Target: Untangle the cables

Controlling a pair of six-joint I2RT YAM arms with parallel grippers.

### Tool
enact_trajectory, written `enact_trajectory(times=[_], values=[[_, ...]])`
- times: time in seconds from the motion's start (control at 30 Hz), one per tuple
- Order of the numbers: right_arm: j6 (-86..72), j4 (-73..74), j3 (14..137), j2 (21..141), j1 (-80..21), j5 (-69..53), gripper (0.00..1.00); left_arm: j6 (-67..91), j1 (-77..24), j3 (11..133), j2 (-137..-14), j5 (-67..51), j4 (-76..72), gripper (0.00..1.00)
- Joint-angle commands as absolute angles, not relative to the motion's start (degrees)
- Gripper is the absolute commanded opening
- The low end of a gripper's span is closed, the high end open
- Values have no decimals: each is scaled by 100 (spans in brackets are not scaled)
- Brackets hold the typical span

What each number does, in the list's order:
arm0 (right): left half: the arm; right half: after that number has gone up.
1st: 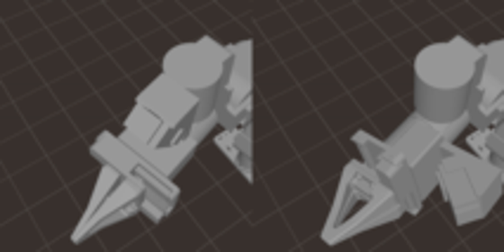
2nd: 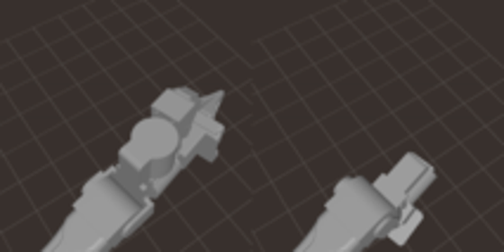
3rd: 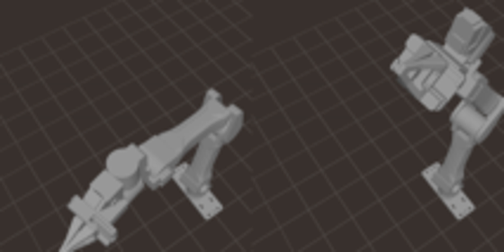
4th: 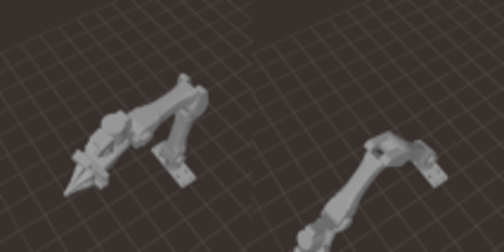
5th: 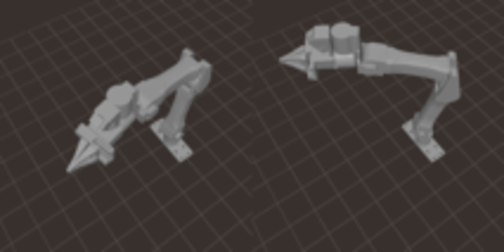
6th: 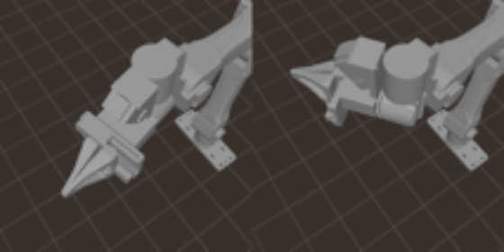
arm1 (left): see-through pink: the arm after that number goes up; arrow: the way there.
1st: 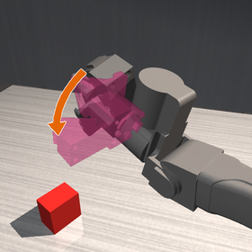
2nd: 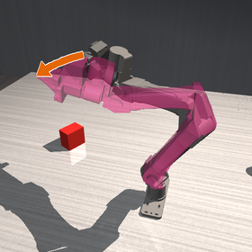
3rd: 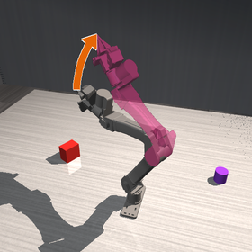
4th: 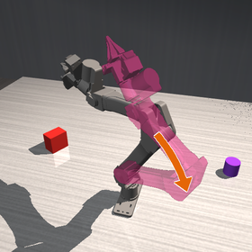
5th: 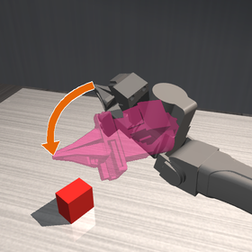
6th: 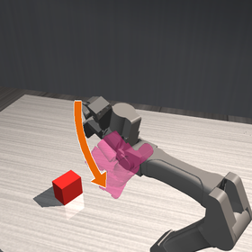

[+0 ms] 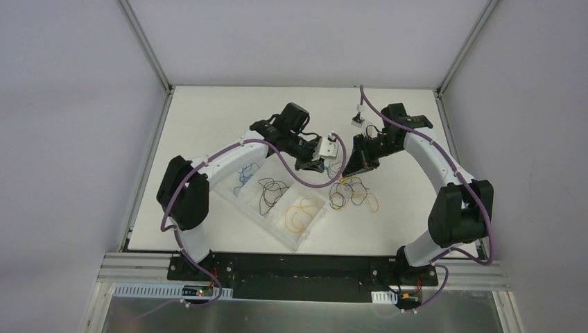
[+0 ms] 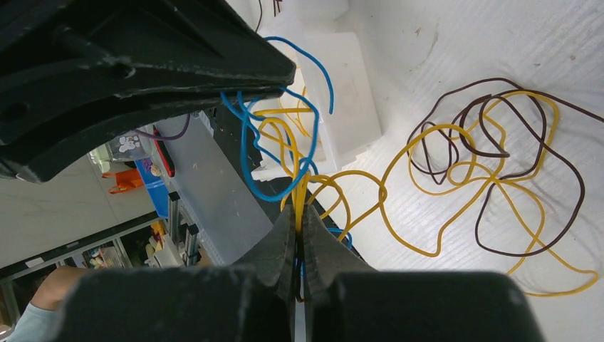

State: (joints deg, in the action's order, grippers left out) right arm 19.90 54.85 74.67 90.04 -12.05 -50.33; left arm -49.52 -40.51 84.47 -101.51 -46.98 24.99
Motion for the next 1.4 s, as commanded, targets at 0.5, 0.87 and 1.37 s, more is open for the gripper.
enact_trajectory(times=[0.5, 0.87, 1.37], values=[[2282, 4814, 7129, 9538, -29, -3138, 5, -2606, -2751, 9929, -9225, -4487, 2416, 0], [2442, 4656, 7091, 9890, 231, -2418, 0, -1384, -1676, 11241, -9010, -4228, 2137, 0], [2283, 4797, 7066, 9618, 272, -2828, 0, -2832, -290, 8709, -7297, -2197, 4512, 0]])
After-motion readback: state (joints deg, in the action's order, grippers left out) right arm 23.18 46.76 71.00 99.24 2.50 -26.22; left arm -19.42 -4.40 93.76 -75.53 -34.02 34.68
